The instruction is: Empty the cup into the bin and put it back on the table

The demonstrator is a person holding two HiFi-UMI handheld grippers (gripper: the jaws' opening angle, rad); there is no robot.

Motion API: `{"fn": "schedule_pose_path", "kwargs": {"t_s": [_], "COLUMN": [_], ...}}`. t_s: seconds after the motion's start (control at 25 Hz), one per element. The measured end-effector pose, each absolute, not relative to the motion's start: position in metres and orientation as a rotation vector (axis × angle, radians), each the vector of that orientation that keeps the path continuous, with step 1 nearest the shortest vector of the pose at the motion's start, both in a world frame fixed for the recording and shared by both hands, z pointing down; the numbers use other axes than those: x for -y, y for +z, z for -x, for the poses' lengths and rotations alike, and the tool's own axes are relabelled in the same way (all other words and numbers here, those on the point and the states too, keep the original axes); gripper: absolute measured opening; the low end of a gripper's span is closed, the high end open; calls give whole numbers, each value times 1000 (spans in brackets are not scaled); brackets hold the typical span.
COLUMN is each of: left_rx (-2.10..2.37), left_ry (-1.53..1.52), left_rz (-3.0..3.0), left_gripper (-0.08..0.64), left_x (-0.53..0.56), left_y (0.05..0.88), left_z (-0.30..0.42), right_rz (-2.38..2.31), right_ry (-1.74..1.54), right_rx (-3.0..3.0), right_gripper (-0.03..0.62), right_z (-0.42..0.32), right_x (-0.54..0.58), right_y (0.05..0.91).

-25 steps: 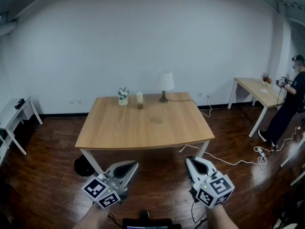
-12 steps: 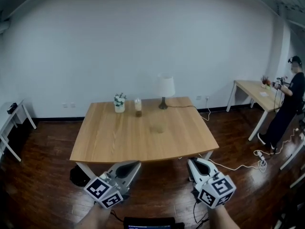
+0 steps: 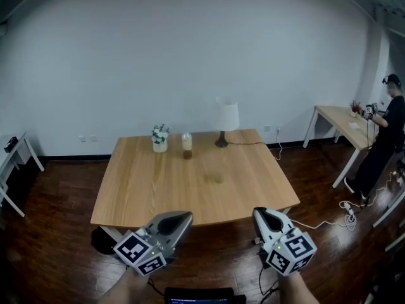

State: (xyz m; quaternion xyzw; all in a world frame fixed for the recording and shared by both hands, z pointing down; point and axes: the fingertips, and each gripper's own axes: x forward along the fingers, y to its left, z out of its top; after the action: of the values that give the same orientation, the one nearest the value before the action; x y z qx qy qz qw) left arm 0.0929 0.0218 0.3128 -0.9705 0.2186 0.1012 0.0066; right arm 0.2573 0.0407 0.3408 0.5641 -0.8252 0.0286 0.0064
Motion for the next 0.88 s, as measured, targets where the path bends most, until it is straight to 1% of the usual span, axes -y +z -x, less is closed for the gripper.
{"fn": "schedule_pose_path", "kwargs": {"t_s": [0.36,0.88], "left_rx": [-662,-797], "left_ry": [327,300], "left_rz": [3077,3036], "left_gripper": [-6,-5], "left_x": [28,117], "left_y": [319,320], "left_z": [-104,-136], "right_rz": [-1755,-1653], "right_ry": [100,134], "right_rx": [2566,2643], "right_gripper": [2,2], "right_z": [-259,-293], "right_x": [9,104], "right_y": [340,348]}}
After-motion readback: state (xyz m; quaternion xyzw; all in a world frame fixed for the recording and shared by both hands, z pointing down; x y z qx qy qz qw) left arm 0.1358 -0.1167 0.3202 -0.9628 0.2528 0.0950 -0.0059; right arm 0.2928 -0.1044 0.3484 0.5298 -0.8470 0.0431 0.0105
